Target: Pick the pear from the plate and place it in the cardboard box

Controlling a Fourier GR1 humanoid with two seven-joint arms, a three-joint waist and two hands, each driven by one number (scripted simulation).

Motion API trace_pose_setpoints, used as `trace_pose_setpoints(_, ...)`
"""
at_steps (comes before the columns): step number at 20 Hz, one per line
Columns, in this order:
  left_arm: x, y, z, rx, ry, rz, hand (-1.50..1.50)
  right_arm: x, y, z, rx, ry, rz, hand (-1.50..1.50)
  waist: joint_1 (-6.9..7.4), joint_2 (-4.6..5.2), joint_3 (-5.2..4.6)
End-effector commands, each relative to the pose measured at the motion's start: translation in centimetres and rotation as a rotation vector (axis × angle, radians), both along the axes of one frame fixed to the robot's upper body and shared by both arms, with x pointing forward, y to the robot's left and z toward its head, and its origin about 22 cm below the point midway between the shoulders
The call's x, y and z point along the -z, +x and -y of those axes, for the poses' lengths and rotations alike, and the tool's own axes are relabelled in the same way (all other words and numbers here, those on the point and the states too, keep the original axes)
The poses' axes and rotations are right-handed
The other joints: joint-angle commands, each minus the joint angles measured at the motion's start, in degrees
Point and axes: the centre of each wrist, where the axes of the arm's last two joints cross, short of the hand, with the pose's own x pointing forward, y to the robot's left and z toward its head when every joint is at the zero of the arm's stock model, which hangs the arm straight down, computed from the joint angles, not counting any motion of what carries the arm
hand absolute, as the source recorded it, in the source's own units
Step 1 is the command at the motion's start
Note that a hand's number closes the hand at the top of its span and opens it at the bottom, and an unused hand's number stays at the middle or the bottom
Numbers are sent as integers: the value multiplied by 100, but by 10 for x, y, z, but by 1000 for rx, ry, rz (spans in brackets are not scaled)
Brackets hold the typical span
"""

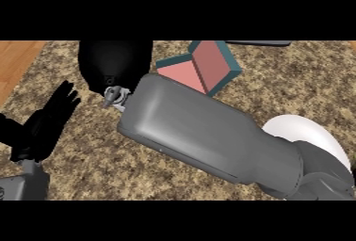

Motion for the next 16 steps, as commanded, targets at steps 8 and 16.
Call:
trace_pose_setpoints(8,2,-17,-10,-61,13,4,0,-37,21,-7,288,66,31,150,-265,-2,13)
trace_pose_setpoints(16,-9,-25,-19,-73,-11,-5,0,-1,57,25,241,53,40,150,-377,6,23)
